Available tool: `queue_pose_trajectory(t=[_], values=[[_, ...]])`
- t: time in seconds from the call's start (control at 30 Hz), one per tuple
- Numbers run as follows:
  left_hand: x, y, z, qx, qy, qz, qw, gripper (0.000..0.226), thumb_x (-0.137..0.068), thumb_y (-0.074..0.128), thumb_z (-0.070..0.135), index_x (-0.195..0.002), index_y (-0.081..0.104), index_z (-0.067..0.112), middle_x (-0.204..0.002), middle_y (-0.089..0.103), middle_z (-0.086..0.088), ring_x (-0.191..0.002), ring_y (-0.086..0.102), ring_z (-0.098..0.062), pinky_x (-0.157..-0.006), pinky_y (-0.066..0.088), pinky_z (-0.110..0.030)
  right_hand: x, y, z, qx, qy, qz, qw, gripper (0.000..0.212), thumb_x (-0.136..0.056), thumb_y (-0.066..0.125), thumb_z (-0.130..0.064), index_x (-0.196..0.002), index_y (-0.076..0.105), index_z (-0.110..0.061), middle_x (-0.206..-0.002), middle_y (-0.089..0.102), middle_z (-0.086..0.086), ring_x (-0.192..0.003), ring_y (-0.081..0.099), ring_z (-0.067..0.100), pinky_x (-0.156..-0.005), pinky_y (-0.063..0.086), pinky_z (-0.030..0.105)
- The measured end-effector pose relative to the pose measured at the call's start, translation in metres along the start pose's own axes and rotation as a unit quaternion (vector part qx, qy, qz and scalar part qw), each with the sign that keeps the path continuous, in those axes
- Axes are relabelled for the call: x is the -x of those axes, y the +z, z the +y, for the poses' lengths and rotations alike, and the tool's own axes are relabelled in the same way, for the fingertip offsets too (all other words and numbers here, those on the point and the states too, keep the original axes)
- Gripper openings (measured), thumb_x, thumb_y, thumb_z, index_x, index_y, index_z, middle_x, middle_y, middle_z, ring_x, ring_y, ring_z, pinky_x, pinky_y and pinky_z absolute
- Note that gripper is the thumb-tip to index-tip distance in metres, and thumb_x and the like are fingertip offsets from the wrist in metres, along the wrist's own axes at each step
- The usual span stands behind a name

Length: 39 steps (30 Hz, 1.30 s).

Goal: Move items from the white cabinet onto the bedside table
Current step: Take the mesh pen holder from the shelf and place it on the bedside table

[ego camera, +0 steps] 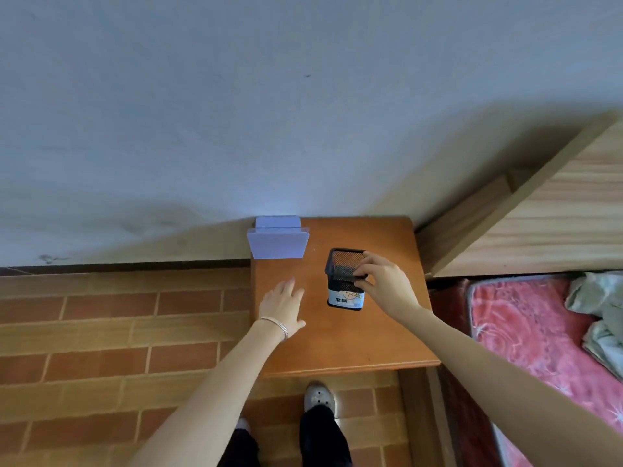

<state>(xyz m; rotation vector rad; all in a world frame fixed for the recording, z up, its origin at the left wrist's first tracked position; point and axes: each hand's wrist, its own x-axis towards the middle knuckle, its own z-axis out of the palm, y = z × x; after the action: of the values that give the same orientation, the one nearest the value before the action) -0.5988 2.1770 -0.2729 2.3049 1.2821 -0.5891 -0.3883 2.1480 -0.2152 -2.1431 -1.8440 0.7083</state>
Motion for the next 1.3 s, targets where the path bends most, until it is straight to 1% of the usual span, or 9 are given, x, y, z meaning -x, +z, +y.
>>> queue_pose_trajectory(t=[0.13, 0.27, 0.4, 0.53, 0.67, 0.8, 1.03, 1.2, 1.3], values=[[-0.039, 0.024, 0.008, 0.008, -0.027, -0.020, 0.999, 0.082, -0.088, 0.059, 0.046, -0.150, 0.012, 0.019, -0.158, 0.002, -0.006, -0.144, 0.007, -0.027, -0.113, 0.021, -0.042, -0.035, 0.022, 0.026, 0.005, -0.049, 0.017, 0.999, 0.009, -0.075, 0.071, 0.000, -0.079, 0.073, -0.008, -0.098, 0.066, 0.003, -0.123, 0.050, 0.020, -0.078, 0.048, 0.034], [-0.067, 0.053, 0.008, -0.015, -0.062, -0.014, 0.998, 0.088, -0.090, 0.045, 0.059, -0.151, -0.004, 0.017, -0.158, -0.010, -0.009, -0.144, -0.005, -0.030, -0.115, 0.013, -0.045, -0.063, 0.047, 0.050, 0.023, -0.102, 0.050, 0.993, 0.016, -0.067, 0.076, 0.005, -0.075, 0.073, -0.008, -0.091, 0.068, 0.005, -0.116, 0.056, 0.028, -0.077, 0.052, 0.041], [-0.075, 0.079, 0.000, -0.032, -0.066, -0.011, 0.997, 0.088, -0.091, 0.034, 0.065, -0.150, -0.011, 0.018, -0.155, -0.022, -0.007, -0.143, -0.014, -0.031, -0.115, 0.007, -0.048, -0.079, 0.065, 0.061, 0.024, -0.159, 0.075, 0.984, 0.016, -0.066, 0.077, 0.005, -0.074, 0.071, -0.007, -0.090, 0.068, 0.007, -0.116, 0.056, 0.029, -0.074, 0.046, 0.038], [-0.078, 0.094, -0.001, -0.031, -0.067, 0.024, 0.997, 0.084, -0.091, 0.025, 0.066, -0.146, -0.018, 0.019, -0.148, -0.032, -0.008, -0.141, -0.019, -0.033, -0.114, 0.000, -0.052, -0.090, 0.075, 0.065, 0.019, -0.167, 0.104, 0.980, 0.015, -0.066, 0.077, 0.004, -0.073, 0.070, -0.008, -0.090, 0.068, 0.006, -0.116, 0.056, 0.028, -0.076, 0.046, 0.036], [-0.082, 0.094, 0.002, -0.033, -0.081, 0.004, 0.996, 0.084, -0.092, 0.023, 0.066, -0.138, -0.030, 0.019, -0.145, -0.036, -0.008, -0.140, -0.022, -0.034, -0.114, -0.001, -0.052, -0.104, 0.079, 0.064, 0.026, -0.200, 0.129, 0.971, 0.015, -0.066, 0.077, 0.007, -0.072, 0.069, -0.005, -0.089, 0.068, 0.009, -0.115, 0.057, 0.030, -0.082, 0.047, 0.038], [-0.083, 0.092, 0.002, -0.033, -0.082, -0.008, 0.996, 0.084, -0.092, 0.024, 0.065, -0.136, -0.032, 0.019, -0.144, -0.038, -0.008, -0.139, -0.024, -0.034, -0.115, -0.001, -0.052, -0.120, 0.081, 0.057, 0.052, -0.214, 0.142, 0.965, 0.014, -0.067, 0.076, 0.008, -0.071, 0.069, -0.004, -0.088, 0.068, 0.011, -0.113, 0.058, 0.032, -0.087, 0.048, 0.043], [-0.082, 0.093, 0.006, -0.052, -0.096, -0.022, 0.994, 0.084, -0.092, 0.023, 0.064, -0.136, -0.033, 0.018, -0.145, -0.038, -0.009, -0.138, -0.026, -0.035, -0.113, -0.003, -0.052, -0.150, 0.087, 0.048, 0.073, -0.219, 0.183, 0.956, 0.011, -0.069, 0.069, 0.004, -0.069, 0.068, -0.006, -0.086, 0.067, 0.008, -0.111, 0.059, 0.029, -0.085, 0.041, 0.036], [-0.084, 0.095, 0.005, -0.053, -0.096, -0.027, 0.994, 0.084, -0.092, 0.021, 0.065, -0.138, -0.032, 0.020, -0.144, -0.040, -0.007, -0.134, -0.031, -0.033, -0.113, -0.005, -0.051, -0.162, 0.090, 0.046, 0.090, -0.224, 0.191, 0.952, 0.013, -0.069, 0.070, 0.008, -0.071, 0.067, -0.005, -0.086, 0.067, 0.009, -0.111, 0.058, 0.030, -0.084, 0.046, 0.038], [-0.083, 0.096, 0.004, -0.054, -0.094, -0.024, 0.994, 0.083, -0.092, 0.020, 0.065, -0.138, -0.033, 0.020, -0.144, -0.040, -0.007, -0.136, -0.029, -0.033, -0.115, -0.003, -0.051, -0.165, 0.089, 0.045, 0.098, -0.235, 0.194, 0.947, 0.014, -0.068, 0.071, 0.009, -0.072, 0.067, -0.004, -0.085, 0.067, 0.009, -0.111, 0.058, 0.031, -0.085, 0.047, 0.039]])
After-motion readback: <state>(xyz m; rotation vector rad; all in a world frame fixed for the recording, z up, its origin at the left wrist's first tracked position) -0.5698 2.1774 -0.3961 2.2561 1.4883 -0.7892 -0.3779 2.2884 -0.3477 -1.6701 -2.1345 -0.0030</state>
